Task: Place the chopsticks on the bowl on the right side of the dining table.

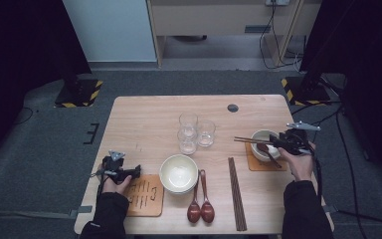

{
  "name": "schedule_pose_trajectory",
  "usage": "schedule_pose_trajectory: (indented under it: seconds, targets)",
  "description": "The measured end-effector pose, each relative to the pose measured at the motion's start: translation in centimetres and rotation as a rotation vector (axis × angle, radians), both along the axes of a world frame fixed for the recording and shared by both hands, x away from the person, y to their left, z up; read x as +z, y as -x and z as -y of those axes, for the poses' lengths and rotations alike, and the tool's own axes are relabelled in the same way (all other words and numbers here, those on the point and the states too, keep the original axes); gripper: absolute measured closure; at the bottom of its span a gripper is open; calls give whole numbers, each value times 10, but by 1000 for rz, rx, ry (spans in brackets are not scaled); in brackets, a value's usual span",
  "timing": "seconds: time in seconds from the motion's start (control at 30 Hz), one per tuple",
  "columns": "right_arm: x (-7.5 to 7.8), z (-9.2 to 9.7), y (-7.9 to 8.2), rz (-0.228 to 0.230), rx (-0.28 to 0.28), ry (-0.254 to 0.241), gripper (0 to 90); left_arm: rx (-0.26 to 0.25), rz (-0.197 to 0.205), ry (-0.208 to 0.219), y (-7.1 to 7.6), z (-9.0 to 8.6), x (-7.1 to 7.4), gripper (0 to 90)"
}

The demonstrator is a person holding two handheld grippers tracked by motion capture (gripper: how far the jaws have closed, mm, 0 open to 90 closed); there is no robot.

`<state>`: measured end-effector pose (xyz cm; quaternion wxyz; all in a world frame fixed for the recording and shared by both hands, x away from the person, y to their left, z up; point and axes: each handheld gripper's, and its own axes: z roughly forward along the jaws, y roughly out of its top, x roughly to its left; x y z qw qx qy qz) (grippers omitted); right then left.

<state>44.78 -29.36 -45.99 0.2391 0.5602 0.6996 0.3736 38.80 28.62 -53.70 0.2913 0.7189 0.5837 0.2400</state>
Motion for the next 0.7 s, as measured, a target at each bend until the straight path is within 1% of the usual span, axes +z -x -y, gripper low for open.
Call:
schedule_pose_trajectory:
  seconds: [0.17,0.33,0.47,0.57,0.7]
  targets:
    - [2,-6,-3,2,11,6,548,0,0,0,0,0,0,0]
    - [-2,-11,-9,-12,17,3,548,0,0,0,0,0,0,0]
    - [-4,-12,-11,-18,20,13,547,0,0,0,0,0,0,0]
    - [-5,-11,-12,-23,15,10,546,0,0,0,0,0,0,0]
    - [-6,-10,-14,-33,24,7,546,0,0,0,0,0,0,0]
